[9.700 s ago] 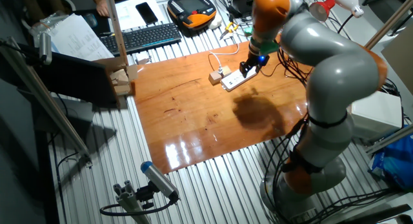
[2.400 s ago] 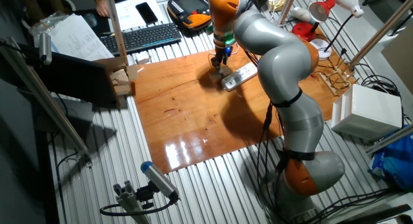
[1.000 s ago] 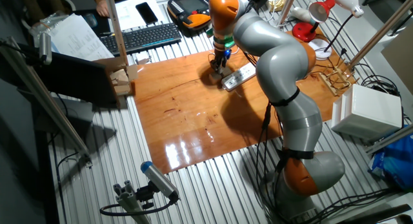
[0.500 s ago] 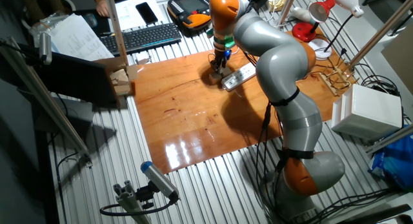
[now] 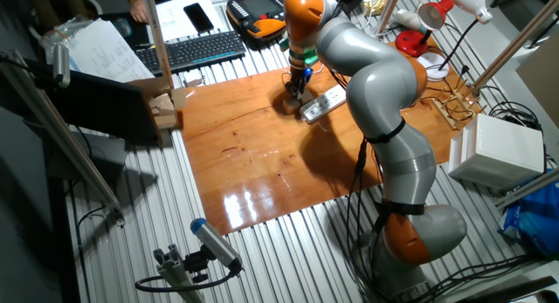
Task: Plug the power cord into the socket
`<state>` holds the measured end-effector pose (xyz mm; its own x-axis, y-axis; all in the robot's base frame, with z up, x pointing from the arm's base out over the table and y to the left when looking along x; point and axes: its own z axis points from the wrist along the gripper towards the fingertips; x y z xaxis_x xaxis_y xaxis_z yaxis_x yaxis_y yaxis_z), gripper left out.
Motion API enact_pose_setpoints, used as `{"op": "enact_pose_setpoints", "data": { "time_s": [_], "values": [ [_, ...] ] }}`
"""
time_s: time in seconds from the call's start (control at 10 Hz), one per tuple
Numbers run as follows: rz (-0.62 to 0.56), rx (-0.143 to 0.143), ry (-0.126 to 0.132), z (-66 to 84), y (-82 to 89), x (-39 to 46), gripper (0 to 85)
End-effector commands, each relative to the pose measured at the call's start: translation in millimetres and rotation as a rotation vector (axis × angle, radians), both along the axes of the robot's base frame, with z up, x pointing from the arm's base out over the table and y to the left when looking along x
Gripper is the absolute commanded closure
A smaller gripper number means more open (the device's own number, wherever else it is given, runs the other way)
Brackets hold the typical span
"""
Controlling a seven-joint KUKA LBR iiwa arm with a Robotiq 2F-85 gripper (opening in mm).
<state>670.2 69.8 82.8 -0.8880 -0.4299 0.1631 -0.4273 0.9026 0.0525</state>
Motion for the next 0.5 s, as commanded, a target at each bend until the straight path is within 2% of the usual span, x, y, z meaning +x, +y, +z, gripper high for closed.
{"op": "enact_pose_setpoints", "data": {
  "time_s": [0.0,0.4],
  "values": [
    [0.0,0.0,-0.001,-0.1,-0.1,-0.1,51.0],
    [0.0,0.002,-0.002,-1.2,-1.3,-0.8,51.0]
  ]
}}
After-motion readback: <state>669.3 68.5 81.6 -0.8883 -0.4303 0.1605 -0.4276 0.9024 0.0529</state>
